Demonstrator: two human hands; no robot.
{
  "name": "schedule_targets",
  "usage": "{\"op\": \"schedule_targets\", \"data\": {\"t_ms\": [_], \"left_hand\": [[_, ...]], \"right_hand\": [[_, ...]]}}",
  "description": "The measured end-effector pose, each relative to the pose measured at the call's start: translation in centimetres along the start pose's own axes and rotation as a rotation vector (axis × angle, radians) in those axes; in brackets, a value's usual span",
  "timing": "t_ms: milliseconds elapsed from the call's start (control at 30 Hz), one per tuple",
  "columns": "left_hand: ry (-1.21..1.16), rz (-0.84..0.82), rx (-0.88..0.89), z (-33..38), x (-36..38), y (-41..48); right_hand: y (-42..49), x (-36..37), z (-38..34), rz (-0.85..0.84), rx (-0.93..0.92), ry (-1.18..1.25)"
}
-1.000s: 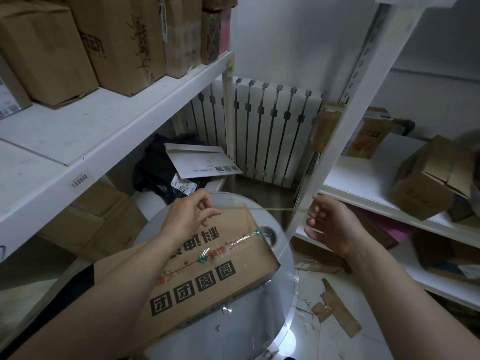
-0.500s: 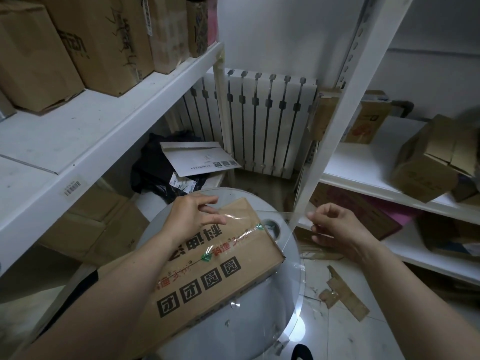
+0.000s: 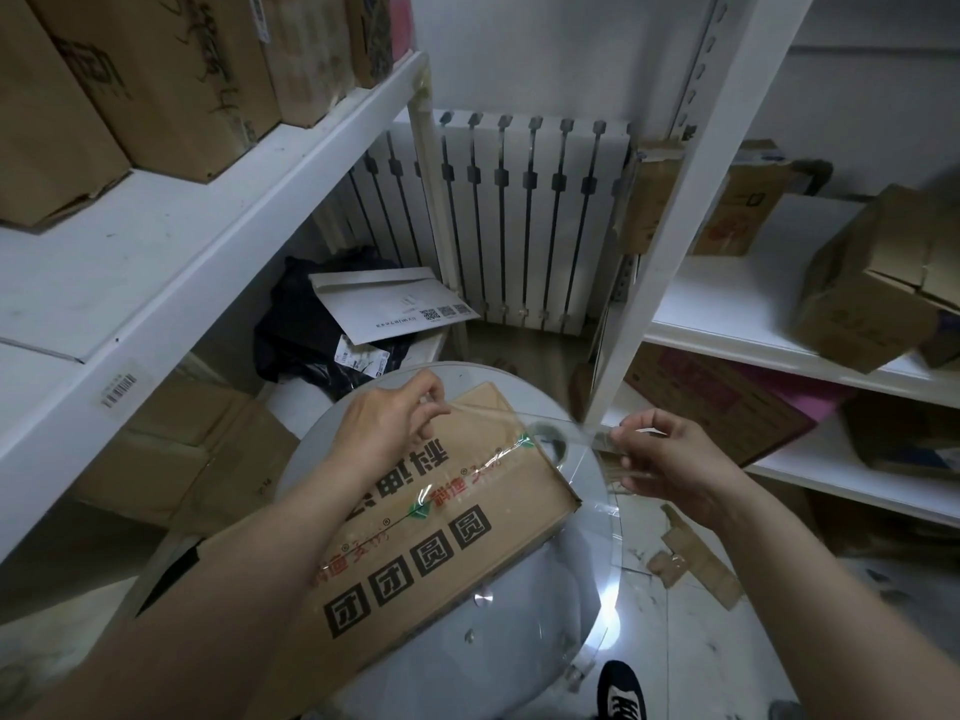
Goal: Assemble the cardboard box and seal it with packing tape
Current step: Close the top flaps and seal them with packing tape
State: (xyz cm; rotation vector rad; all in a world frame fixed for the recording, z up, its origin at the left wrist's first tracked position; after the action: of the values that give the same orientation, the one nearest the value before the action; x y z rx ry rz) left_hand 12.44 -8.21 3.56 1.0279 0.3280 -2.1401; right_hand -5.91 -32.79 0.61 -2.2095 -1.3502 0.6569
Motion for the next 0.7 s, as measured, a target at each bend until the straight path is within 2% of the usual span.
{"op": "schedule_targets", "data": {"t_ms": [67,200,367,500,633,700], "left_hand": [[-0.069,0.059,0.020,-0.2,0.0,-0.1],[-0.233,0.115,-0.079,-0.4,-0.3,0.1],[-0.216,-0.009,-0.113,0.1,0.1,0.0],[-0.244,-0.108,-0.222,0.0,0.8,0.1],[-0.377,0.085,-0.424,-0.5,1.6,2.1],[-0.452,0.113,-0.505,-1.3,2.7,3.7]], "right_hand": [[0.1,0.1,0.1,0.002,0.011,0.008],[0.1,-0.2,0.8,-0.004,0.038,0.009],[0.1,-0.7,1.3,0.028,0.029,0.020],[0.1,-0.7,2.2,0.054,0.028,0.007],[-0.1,0.8,4.2,0.101,0.096,-0.049],[-0.2,1.7,5.3,0.101,0.121,-0.028]]}}
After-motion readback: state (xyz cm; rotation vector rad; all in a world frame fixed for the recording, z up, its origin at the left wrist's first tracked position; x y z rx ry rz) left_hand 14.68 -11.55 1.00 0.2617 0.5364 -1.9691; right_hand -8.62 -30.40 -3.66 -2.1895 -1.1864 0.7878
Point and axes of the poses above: each hand's wrist, its own y-axis towards the middle knuckle, its own x-axis out of the palm, z = x × y, the point moved 4 cm from there along y, towards the middle knuckle, and after that the axes turned 12 degrees about -y, right-handed, at the moved point
